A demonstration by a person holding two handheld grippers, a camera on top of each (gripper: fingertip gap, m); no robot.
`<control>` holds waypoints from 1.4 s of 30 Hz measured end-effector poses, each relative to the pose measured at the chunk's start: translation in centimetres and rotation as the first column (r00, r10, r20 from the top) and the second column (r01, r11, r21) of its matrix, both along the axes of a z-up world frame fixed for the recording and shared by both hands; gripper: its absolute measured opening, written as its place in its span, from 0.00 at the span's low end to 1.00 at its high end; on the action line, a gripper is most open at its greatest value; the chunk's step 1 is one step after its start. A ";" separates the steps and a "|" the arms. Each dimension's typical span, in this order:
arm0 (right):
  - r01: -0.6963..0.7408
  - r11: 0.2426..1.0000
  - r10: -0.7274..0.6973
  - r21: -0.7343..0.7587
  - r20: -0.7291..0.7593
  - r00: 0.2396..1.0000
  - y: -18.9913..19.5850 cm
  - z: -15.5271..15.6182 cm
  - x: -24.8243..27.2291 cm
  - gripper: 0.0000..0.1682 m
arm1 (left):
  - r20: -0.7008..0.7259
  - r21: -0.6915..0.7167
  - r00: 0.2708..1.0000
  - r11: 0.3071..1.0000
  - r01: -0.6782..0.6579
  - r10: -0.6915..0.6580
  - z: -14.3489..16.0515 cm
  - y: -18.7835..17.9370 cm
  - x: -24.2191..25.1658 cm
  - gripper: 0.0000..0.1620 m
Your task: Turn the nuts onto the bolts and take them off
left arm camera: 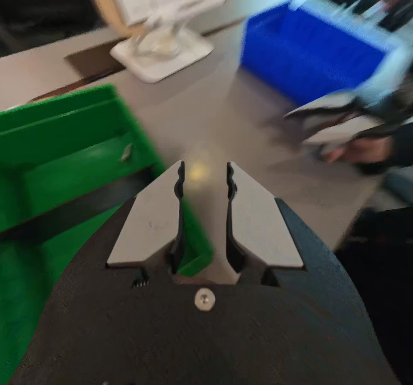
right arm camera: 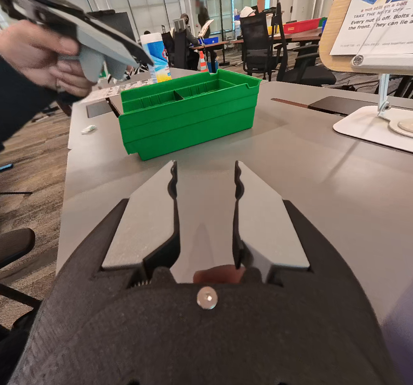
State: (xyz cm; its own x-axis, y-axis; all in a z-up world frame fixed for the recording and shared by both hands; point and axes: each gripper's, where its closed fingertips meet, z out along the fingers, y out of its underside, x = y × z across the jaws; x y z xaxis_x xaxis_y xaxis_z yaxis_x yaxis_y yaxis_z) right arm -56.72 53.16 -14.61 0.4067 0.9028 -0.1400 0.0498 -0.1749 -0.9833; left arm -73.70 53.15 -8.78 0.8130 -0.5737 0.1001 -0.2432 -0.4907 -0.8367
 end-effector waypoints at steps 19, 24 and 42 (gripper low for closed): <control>-0.089 0.994 0.092 -0.070 0.044 0.995 -0.7 -1.5 -0.9 0.30 | -0.586 -0.651 0.765 0.717 -0.249 -0.266 -15.4 -2.3 -14.7 0.17; -0.090 0.991 0.093 -0.095 0.030 0.995 -0.3 -1.5 -0.7 0.29 | -0.551 -0.681 0.777 0.702 -0.209 -0.303 -16.0 -2.2 -14.3 0.13; -0.127 0.983 0.126 -0.129 -0.011 0.992 -0.1 -1.5 -0.5 0.29 | -0.479 -0.291 0.871 0.956 -0.038 -0.111 -5.2 1.7 -7.5 0.01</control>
State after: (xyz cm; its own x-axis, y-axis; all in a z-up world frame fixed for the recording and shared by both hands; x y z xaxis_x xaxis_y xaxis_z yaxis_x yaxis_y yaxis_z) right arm -57.19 53.08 -16.07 0.2899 0.9211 -0.2600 0.0771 -0.2932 -0.9529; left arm -81.21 54.87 -13.94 0.7791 -0.6113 -0.1392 -0.6028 -0.6694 -0.4341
